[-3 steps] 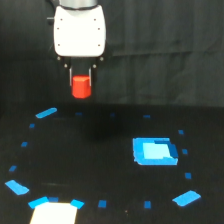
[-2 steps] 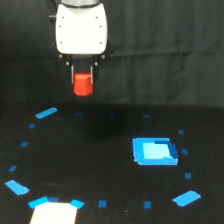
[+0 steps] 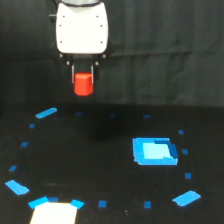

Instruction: Pick up the red object from the table

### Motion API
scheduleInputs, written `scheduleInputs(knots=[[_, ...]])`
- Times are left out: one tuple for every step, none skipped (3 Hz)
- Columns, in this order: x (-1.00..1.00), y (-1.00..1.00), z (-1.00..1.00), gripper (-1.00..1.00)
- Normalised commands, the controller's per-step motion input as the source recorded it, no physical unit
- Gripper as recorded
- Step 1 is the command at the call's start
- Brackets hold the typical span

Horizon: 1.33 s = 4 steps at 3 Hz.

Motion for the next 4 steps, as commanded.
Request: scheduleInputs(knots=[[0.09, 0.1, 0.23, -1.0], [0.0, 0.19, 0.13, -1.0], [0.02, 0.34, 0.4, -1.0], [0.23, -0.29, -0.04, -1.0]])
